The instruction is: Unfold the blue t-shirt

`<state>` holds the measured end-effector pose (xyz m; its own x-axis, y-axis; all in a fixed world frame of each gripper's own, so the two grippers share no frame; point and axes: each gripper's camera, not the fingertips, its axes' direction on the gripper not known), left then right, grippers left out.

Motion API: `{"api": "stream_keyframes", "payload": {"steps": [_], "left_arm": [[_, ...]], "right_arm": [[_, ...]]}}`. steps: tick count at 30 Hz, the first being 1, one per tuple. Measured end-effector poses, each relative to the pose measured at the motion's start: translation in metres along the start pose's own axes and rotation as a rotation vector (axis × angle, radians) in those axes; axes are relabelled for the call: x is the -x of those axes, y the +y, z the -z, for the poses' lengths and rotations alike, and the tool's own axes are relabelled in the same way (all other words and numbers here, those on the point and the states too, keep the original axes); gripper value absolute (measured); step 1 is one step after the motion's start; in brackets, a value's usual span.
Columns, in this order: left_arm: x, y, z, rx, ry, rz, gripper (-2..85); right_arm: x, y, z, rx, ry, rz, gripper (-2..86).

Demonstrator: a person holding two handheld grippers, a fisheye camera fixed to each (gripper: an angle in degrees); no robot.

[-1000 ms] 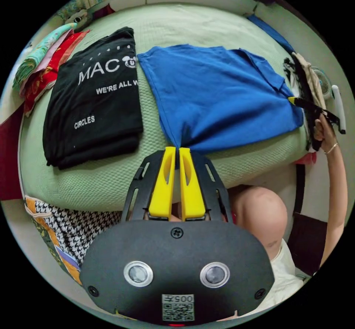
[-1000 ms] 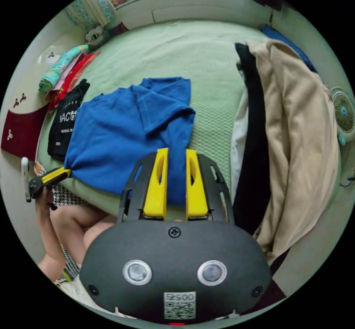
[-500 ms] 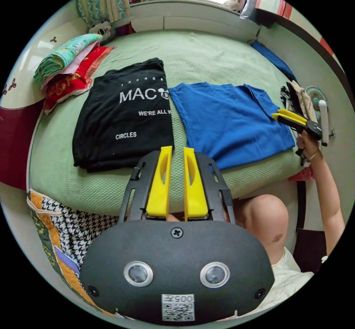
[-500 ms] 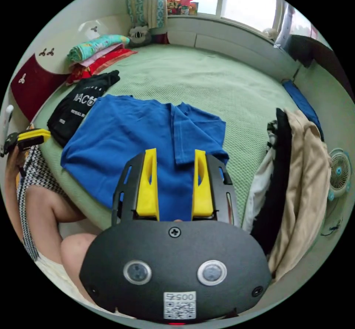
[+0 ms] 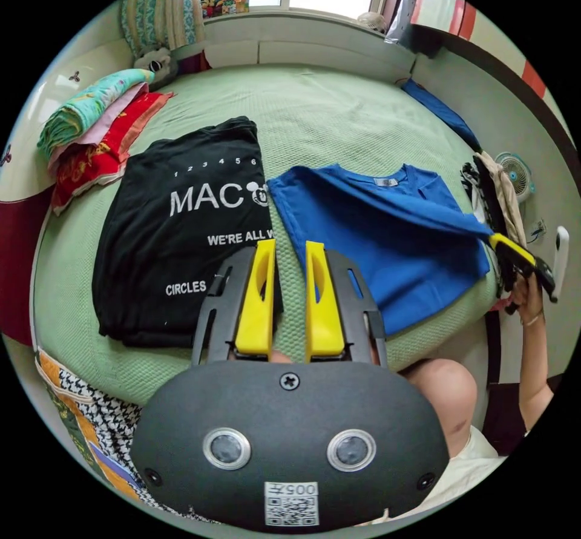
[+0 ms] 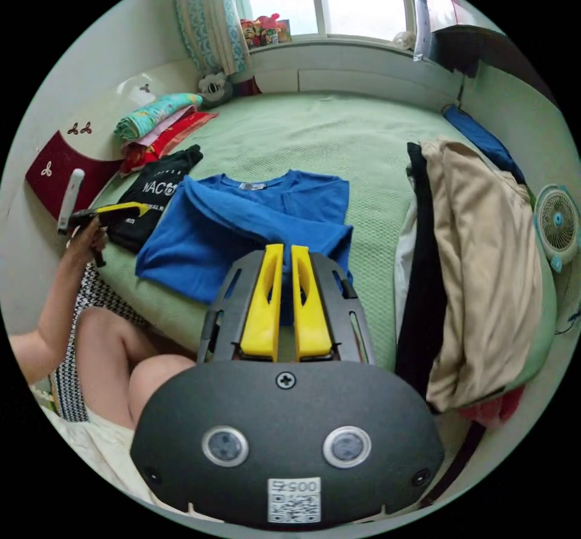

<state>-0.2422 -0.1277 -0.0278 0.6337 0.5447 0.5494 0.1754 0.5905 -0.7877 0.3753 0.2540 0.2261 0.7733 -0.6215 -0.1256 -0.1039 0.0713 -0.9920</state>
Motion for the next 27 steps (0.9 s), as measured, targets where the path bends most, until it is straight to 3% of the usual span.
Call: {"api": "stream_keyframes", "payload": {"steps": [5, 14, 18, 27], "left_arm": [[-0.007, 0.008, -0.004, 0.011, -0.010, -0.018, 10.3], [-0.008, 0.041, -0.014, 0.025, 0.017, -0.050, 11.2], [-0.011, 0.034, -0.028, 0.106, 0.054, -0.050, 4.6], [-0.044, 0.072, 0.040, -0.013, 0.051, -0.171, 0.7]], "right_arm": [[-0.014, 0.067, 0.015, 0.071, 0.047, -0.068, -1.1], [-0.029, 0.104, 0.005, 0.109, 0.055, -0.114, -1.1], [-0.033, 0.113, 0.008, 0.107, 0.049, -0.121, -1.1], [-0.036, 0.137, 0.058, 0.024, 0.006, -0.083, -1.0]]}}
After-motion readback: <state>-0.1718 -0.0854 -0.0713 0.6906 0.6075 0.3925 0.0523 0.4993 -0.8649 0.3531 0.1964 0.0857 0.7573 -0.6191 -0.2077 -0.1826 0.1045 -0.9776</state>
